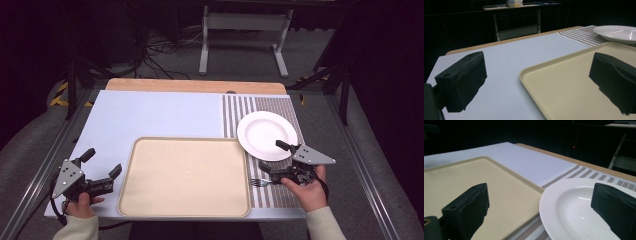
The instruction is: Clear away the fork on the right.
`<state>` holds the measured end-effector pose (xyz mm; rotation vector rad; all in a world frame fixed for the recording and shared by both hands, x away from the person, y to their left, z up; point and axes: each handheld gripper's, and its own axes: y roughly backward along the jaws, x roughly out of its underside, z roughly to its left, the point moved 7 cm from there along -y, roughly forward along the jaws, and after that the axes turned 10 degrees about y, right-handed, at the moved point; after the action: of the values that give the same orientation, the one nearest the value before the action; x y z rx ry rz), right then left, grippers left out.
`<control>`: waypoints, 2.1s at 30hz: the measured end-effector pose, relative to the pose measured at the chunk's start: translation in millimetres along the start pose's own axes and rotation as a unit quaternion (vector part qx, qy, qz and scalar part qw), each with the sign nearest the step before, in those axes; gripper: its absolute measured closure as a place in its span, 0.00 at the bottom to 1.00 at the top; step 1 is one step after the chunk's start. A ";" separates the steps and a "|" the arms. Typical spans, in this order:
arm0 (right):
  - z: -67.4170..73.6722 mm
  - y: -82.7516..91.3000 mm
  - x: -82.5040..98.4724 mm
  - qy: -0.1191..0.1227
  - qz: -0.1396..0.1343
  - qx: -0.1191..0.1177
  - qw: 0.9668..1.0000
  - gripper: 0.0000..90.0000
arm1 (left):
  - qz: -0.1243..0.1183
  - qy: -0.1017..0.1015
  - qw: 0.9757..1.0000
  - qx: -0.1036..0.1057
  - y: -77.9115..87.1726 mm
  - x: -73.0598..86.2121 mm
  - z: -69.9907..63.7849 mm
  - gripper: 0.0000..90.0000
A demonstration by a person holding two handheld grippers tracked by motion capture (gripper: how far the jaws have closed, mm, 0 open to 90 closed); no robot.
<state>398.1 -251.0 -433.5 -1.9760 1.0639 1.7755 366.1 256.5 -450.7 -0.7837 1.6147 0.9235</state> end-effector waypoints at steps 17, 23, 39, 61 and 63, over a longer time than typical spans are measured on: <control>-6.2 4.3 -8.2 0.073 0.114 -0.058 0.989 0.05 | 0.004 -0.003 1.000 0.000 -0.7 0.8 -1.0 0.02; -6.5 3.8 -6.6 0.094 0.157 -0.079 0.980 0.06 | 0.002 -0.001 1.000 0.000 -0.5 0.6 -0.7 0.02; -4.6 0.5 1.6 0.143 0.260 -0.128 0.946 0.07 | 0.000 0.000 1.000 0.000 -0.4 0.3 -1.0 0.02; 0.1 -4.8 14.7 0.196 0.370 -0.181 0.890 0.09 | 0.000 0.000 1.000 -0.001 0.6 0.0 0.0 0.02; 0.2 -4.5 14.9 0.196 0.373 -0.182 0.888 0.09 | 0.001 -0.001 1.000 -0.001 0.7 0.1 0.0 0.02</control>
<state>400.6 -252.8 -448.8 -2.4276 1.9599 2.0904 365.5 256.8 -450.7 -0.7821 1.6140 0.9270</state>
